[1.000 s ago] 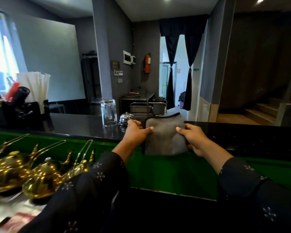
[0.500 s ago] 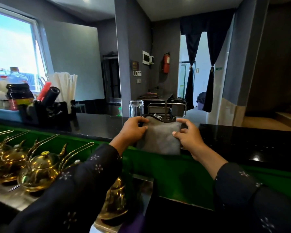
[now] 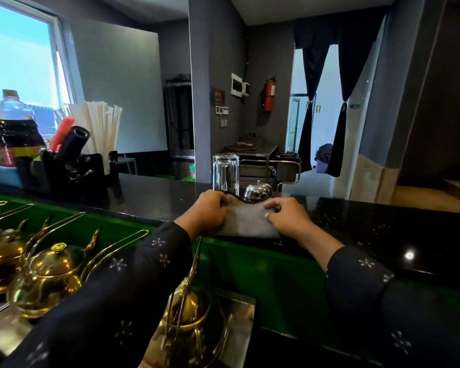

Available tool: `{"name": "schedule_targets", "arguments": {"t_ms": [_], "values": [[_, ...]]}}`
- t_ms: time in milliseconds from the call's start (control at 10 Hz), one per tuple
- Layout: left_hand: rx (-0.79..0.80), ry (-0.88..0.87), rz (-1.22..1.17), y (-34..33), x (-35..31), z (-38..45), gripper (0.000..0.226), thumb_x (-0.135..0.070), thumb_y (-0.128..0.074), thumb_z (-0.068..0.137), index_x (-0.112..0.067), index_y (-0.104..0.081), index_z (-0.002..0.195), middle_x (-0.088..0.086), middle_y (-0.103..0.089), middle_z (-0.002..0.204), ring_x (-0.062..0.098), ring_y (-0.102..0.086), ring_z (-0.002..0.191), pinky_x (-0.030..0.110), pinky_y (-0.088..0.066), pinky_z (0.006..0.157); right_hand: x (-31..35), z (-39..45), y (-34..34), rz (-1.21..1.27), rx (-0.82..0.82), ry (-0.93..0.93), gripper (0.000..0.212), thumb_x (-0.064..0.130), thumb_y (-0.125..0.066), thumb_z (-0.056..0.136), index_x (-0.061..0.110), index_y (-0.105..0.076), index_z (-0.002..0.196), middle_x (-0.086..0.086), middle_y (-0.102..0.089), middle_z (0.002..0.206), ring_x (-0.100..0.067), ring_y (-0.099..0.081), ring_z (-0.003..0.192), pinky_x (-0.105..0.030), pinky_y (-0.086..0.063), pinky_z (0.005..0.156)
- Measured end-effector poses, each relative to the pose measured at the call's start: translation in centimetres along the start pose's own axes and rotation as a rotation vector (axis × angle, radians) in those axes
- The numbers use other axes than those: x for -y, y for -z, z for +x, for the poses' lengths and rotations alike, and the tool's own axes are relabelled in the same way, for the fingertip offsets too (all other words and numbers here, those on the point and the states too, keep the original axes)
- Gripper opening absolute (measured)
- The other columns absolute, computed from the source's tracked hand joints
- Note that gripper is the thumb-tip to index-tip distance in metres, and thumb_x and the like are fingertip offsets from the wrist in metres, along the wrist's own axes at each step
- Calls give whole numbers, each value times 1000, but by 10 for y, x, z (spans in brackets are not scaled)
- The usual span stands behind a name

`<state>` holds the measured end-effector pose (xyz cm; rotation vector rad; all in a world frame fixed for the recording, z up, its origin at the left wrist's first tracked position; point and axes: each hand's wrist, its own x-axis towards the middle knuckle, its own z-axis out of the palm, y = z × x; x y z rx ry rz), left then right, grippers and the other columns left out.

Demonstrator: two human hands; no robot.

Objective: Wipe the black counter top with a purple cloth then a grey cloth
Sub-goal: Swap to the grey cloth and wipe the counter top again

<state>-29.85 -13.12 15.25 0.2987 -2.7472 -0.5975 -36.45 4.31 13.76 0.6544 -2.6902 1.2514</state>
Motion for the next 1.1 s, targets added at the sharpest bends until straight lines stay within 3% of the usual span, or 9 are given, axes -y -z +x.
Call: {"name": "schedule_targets", "arguments": {"t_ms": [100,200,300,400,500,600,700,900,1100], "values": [[-36,-41,281,-4,7,-2,32,-26,-47,90,-19,-64,117,10,-51,120,29,-46,118,46,-39,102,5,6,-5,-206,49,-6,32,6,-59,85,21,-68,113,-7,-58,130,-27,-55,117,-33,-46,99],[-177,-131,333,-5,3,-2,34,-35,-44,92,-24,-61,119,6,-50,127,26,-43,123,47,-33,102,12,6,-10,-377,-55,120,40,12,-56,88,25,-57,125,-2,-46,139,-28,-45,124,-45,-41,103],[-38,-181,248,-8,-8,4,41,-35,-38,95,-24,-53,131,6,-46,139,26,-42,129,48,-32,105,15,8,-16,-352,-17,279,44,27,-48,96,22,-44,140,-3,-36,151,-25,-32,139,-47,-29,113],[241,-156,247,-23,-13,10,47,-36,-27,99,-20,-40,142,11,-38,148,29,-32,137,49,-24,113,10,7,-24,-430,270,166,48,35,-31,103,25,-29,149,-6,-17,161,-30,-8,148,-55,-10,116],[299,-139,244,-33,-9,9,51,-37,-19,102,-20,-25,149,9,-19,158,24,-11,147,50,-6,118,6,2,-31,-475,316,70,51,37,-21,104,23,-20,153,-9,-9,162,-31,-2,149,-53,-5,117],[281,-161,234,-34,-5,6,52,-39,-17,102,-22,-18,151,6,-11,160,19,-3,148,43,0,119,7,-4,-35,-484,267,38,53,35,-21,103,21,-16,154,-9,-7,162,-30,-1,149,-51,-4,117],[303,-162,229,-32,-6,5,52,-39,-17,102,-21,-18,151,7,-11,160,20,-4,148,41,-1,119,9,-6,-34,-491,269,38,53,36,-21,103,21,-17,154,-8,-8,162,-30,-1,149,-51,-4,117],[126,-241,207,-14,-30,-20,47,-39,-34,96,-21,-43,138,5,-44,144,22,-39,134,48,-25,114,4,-26,-13,-336,152,134,55,43,-21,102,16,-31,149,-7,-28,156,-27,-12,148,-53,-7,117],[25,-310,96,1,-79,-78,49,-42,-50,92,-23,-44,137,3,-47,141,21,-45,128,41,-40,103,-11,-92,52,-296,-32,175,49,43,-35,100,16,-44,140,-7,-45,146,-25,-37,136,-46,-28,113]]}}
